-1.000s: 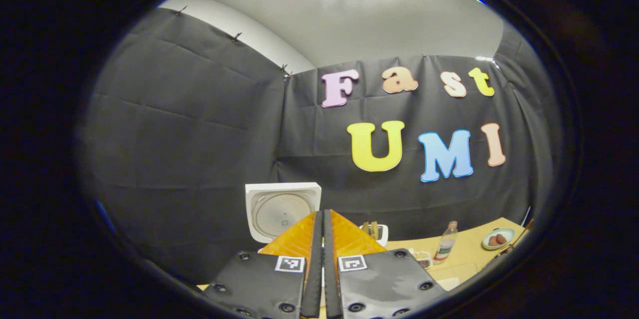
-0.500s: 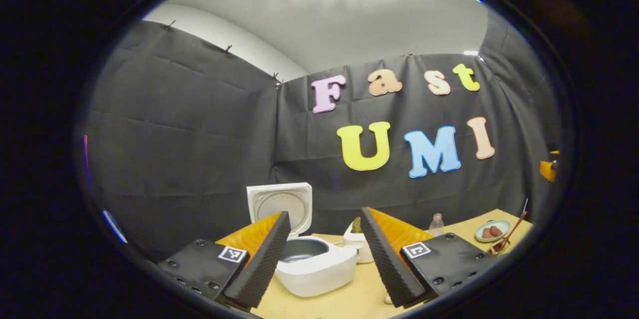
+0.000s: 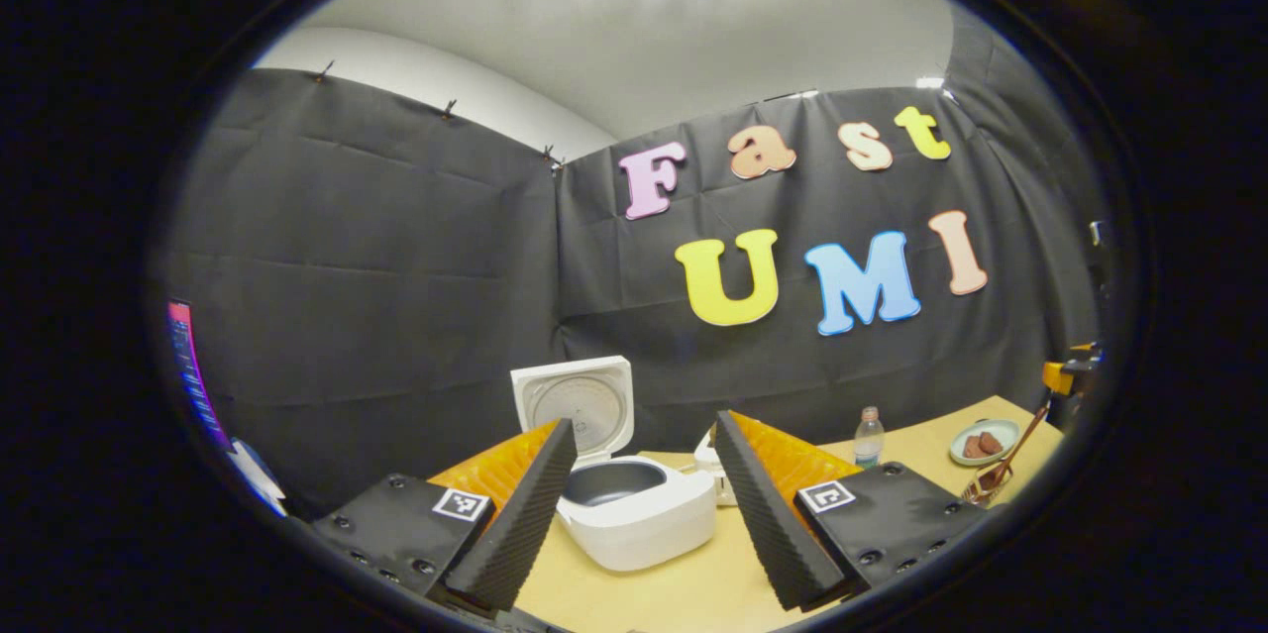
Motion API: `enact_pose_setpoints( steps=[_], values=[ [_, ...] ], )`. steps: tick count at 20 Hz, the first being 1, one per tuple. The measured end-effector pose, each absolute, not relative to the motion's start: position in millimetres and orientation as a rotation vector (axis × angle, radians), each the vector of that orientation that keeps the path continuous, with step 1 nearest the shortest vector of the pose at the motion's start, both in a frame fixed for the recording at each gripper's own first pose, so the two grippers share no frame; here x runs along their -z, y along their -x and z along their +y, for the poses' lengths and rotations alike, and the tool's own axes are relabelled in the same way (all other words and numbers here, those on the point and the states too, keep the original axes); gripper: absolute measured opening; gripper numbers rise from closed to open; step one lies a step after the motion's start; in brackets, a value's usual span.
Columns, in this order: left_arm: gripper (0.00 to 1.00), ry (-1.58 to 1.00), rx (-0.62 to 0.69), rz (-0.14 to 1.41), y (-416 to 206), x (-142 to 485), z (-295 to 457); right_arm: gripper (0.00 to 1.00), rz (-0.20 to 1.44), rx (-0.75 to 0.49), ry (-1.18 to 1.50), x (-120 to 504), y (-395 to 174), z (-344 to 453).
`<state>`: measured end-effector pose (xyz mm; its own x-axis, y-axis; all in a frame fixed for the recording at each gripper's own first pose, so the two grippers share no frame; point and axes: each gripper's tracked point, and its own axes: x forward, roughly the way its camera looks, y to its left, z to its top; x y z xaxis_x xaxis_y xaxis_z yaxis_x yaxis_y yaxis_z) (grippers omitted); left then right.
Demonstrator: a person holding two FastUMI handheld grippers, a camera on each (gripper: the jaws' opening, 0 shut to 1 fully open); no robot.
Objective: Close the left gripper, press the button to open the rice cooker; take a wooden spoon from the chopstick holder with the right hand, scoop a spoonful of rice and pour it into the rice cooker, then put the wooden spoon back into the chopstick holder.
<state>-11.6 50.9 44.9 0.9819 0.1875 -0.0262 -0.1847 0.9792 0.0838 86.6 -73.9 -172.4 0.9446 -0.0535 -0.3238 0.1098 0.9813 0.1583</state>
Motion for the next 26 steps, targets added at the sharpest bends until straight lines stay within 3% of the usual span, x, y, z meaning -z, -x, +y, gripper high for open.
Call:
enact_pose_setpoints(
  steps=[16, 20, 22, 26],
  values=[
    [0.98, -0.135, -0.274, 0.068, 44, -49, 33, 0.95, 0.662, -0.001, -0.406, 294, -81, -48],
    [0.98, -0.122, -0.289, 0.077, 49, -41, 26, 0.74, 0.713, -0.03, -0.438, 305, -81, -34],
    [0.98, -0.122, -0.292, 0.076, 51, -40, 23, 0.58, 0.734, -0.061, -0.459, 308, -80, -27],
    [0.98, -0.107, -0.306, 0.068, 56, -41, 21, 0.58, 0.786, -0.1, -0.436, 314, -74, -23]
  ],
)
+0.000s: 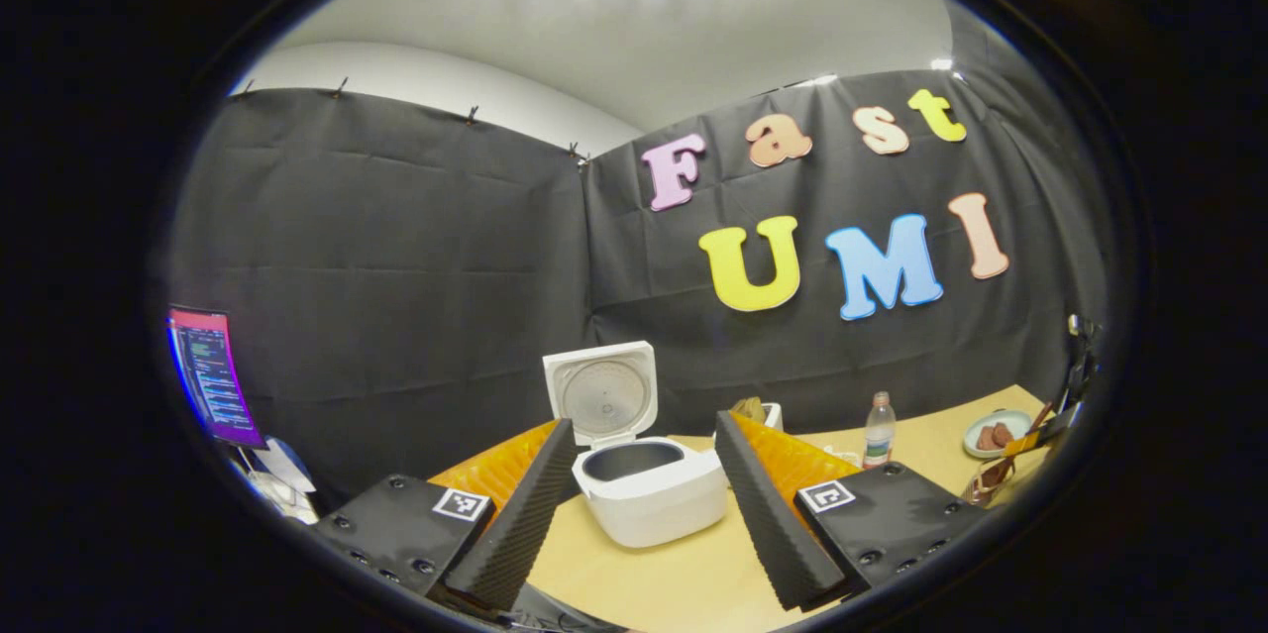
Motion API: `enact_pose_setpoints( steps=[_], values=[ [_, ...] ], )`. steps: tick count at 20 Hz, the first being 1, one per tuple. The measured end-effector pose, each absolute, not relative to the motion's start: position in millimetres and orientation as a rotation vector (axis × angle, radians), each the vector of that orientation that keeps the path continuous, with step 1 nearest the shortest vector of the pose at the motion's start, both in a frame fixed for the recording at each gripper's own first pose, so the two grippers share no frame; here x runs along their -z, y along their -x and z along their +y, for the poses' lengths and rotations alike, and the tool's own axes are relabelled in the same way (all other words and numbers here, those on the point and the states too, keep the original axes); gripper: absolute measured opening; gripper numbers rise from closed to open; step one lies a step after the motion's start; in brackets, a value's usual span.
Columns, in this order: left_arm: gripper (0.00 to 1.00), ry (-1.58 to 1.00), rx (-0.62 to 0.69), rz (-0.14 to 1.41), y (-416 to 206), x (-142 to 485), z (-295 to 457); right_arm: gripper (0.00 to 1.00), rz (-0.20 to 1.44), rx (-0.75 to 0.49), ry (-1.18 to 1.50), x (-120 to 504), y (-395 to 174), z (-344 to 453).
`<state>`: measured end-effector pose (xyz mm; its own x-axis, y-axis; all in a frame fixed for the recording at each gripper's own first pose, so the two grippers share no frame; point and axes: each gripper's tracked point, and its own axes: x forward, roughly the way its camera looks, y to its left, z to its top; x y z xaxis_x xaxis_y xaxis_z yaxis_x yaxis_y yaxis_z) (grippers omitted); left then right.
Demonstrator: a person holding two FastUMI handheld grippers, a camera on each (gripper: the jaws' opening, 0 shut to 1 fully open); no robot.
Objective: Close the left gripper, press the button to open the rice cooker; take a wooden spoon from the chopstick holder with the right hand, scoop a spoonful of rice and pour it into the rice cooker, then put the wooden spoon back into the chopstick holder.
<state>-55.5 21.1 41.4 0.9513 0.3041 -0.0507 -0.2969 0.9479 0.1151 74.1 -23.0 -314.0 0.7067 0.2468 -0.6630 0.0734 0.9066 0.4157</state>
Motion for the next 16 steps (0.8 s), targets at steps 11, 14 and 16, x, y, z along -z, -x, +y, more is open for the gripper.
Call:
enact_pose_setpoints(
  steps=[11, 14, 16],
  values=[
    [0.98, -0.045, -0.271, 0.056, 34, -24, 55, 0.08, 0.668, -0.101, -0.343, 253, -72, -15],
    [0.98, -0.016, -0.234, 0.036, 17, -23, 70, 0.08, 0.598, -0.064, -0.309, 220, -75, -14],
    [1.0, -0.002, -0.204, 0.038, 7, -18, 81, 0.08, 0.559, -0.043, -0.297, 198, -75, -8]
  ],
)
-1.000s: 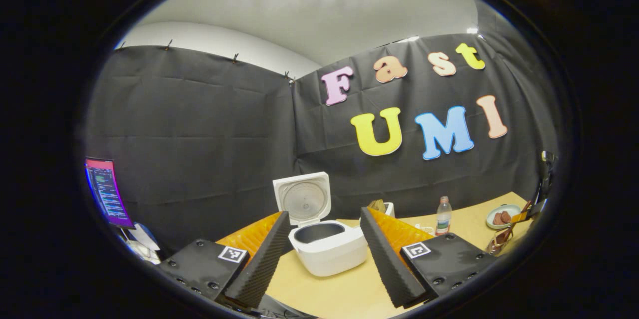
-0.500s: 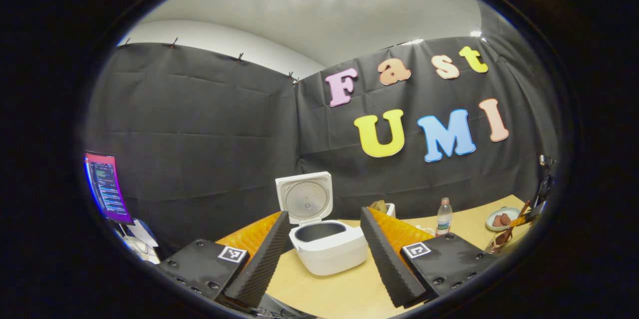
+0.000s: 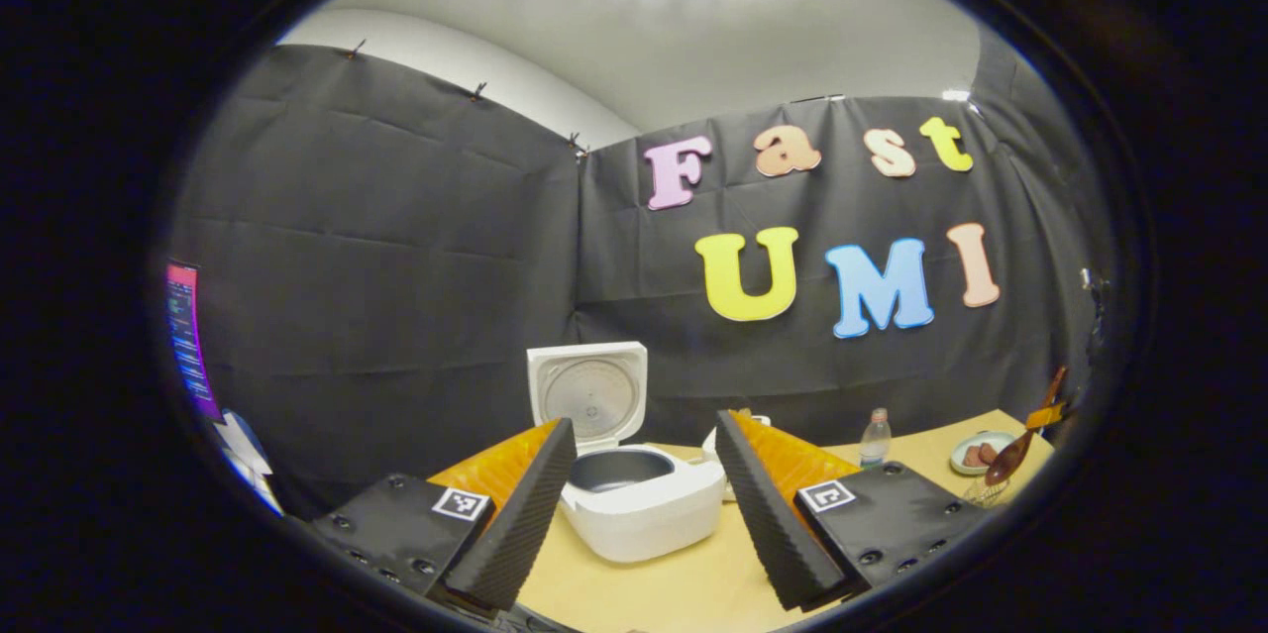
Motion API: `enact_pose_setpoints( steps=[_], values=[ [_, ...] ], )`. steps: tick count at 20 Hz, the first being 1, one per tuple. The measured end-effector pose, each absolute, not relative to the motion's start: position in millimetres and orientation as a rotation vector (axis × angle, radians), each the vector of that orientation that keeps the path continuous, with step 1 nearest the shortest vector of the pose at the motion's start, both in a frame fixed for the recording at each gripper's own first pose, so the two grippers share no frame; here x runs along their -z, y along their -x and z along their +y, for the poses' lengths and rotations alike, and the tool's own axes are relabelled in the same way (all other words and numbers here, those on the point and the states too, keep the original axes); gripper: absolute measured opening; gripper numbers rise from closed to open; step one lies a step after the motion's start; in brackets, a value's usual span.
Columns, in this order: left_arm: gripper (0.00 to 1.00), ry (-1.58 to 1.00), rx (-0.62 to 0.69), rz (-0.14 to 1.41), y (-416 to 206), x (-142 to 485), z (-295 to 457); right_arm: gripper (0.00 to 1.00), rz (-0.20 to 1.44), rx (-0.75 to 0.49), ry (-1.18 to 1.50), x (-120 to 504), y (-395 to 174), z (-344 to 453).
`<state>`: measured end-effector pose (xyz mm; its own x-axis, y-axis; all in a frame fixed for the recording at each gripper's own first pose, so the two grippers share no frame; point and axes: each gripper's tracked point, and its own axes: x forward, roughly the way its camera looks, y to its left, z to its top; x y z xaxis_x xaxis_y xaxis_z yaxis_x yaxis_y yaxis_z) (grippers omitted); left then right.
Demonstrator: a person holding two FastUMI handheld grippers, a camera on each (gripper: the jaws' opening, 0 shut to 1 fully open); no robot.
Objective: Close the left gripper, press the button to open the rice cooker; take a wooden spoon from the chopstick holder with the right hand, scoop a spoonful of rice and pour it into the rice cooker, then put the wooden spoon back into the chopstick holder.
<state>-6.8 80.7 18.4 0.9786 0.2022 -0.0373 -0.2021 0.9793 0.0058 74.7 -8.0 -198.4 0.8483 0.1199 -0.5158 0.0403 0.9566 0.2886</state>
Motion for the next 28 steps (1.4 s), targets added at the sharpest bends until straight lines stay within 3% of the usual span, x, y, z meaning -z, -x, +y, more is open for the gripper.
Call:
enact_pose_setpoints(
  steps=[5, 11, 28],
  values=[
    [0.98, -0.005, -0.157, 0.001, -15, -25, 113, 0.07, 0.505, -0.034, -0.328, 165, -74, 31],
    [0.98, 0.006, -0.14, -0.003, -24, -18, 149, 0.07, 0.525, -0.087, -0.348, 169, -76, 103],
    [0.98, -0.003, -0.089, 0.004, -49, -5, 224, 0.08, 0.692, -0.114, -0.238, 277, -62, 229]
  ],
)
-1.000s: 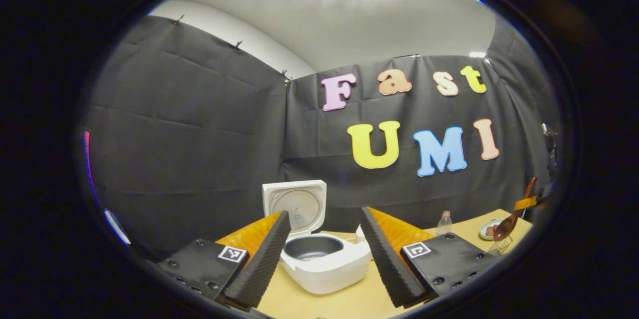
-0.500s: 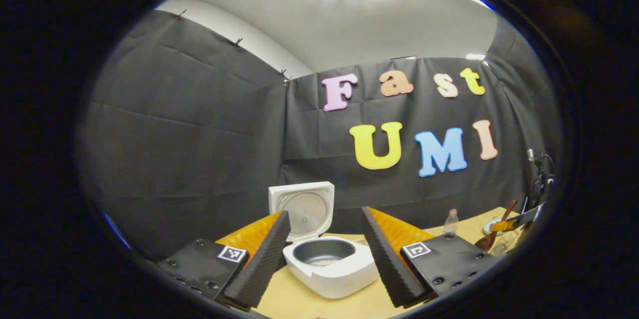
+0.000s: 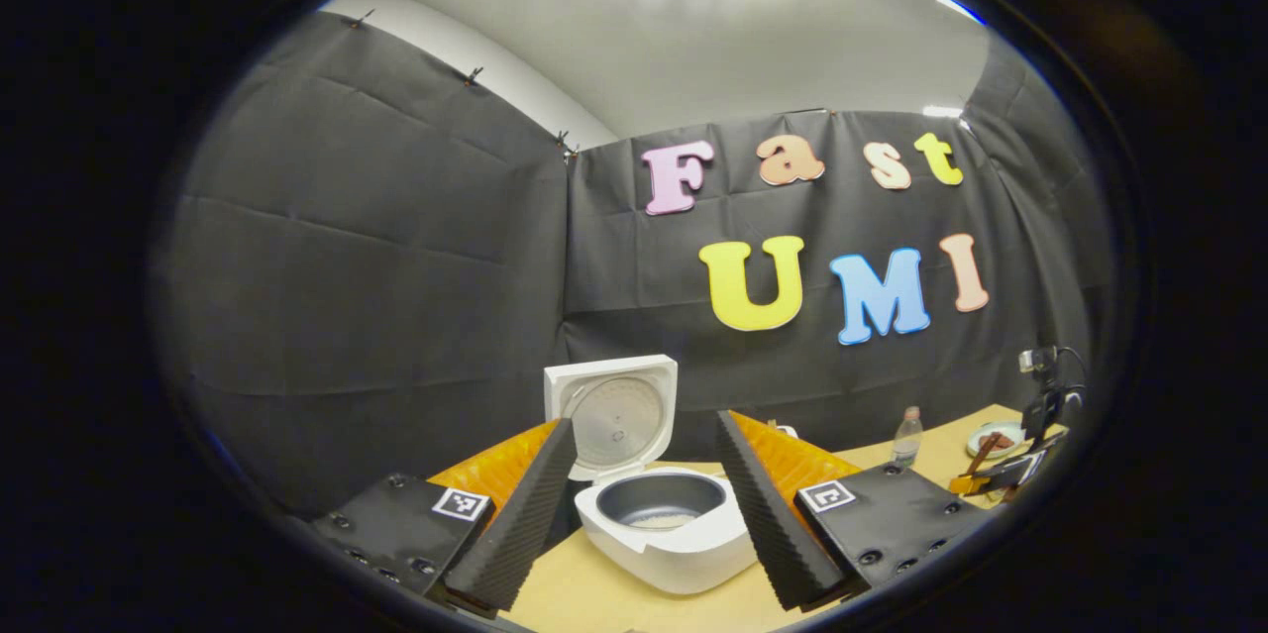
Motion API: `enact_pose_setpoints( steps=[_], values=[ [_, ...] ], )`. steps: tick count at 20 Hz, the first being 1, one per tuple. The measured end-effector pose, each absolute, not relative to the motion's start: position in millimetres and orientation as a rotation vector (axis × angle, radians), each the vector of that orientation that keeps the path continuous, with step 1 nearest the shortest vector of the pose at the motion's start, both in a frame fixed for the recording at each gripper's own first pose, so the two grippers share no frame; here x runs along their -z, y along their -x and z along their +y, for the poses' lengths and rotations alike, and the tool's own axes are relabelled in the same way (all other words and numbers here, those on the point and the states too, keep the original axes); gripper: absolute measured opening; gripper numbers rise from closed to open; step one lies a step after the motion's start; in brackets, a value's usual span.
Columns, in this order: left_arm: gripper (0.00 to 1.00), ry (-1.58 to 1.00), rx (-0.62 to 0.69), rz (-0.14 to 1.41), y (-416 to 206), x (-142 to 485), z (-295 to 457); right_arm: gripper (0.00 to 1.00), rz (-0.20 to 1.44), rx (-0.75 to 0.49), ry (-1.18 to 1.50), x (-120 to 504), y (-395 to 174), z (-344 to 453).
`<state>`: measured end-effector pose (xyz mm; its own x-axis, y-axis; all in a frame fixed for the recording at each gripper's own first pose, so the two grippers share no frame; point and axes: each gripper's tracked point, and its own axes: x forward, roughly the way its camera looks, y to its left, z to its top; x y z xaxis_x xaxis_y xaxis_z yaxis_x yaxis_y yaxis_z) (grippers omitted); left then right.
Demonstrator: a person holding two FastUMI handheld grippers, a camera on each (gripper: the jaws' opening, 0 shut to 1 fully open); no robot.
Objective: Close the left gripper, press the button to open the rice cooker; take a wooden spoon from the chopstick holder with the right hand, scoop a spoonful of rice and pour it into the rice cooker, then put the wooden spoon back into the chopstick holder.
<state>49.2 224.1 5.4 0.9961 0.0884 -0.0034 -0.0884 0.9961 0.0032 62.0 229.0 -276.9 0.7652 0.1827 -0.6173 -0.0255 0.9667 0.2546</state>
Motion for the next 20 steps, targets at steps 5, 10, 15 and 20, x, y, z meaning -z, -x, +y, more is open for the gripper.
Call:
enact_pose_setpoints(
  steps=[5, 10, 15, 20],
  values=[
    [0.91, 0.012, -0.09, 0.015, -55, 1, 238, 0.08, 0.701, -0.124, -0.2, 292, -66, 249],
    [0.91, 0.017, -0.105, 0.001, -53, 2, 251, 0.08, 0.713, -0.201, -0.182, 292, -62, 285],
    [0.91, 0.029, -0.117, 0.002, -53, 4, 262, 0.08, 0.765, -0.258, -0.276, 289, -56, 309],
    [0.91, 0.042, -0.133, -0.006, -56, 5, 264, 0.08, 0.834, -0.256, -0.45, 289, -58, 313]
  ],
)
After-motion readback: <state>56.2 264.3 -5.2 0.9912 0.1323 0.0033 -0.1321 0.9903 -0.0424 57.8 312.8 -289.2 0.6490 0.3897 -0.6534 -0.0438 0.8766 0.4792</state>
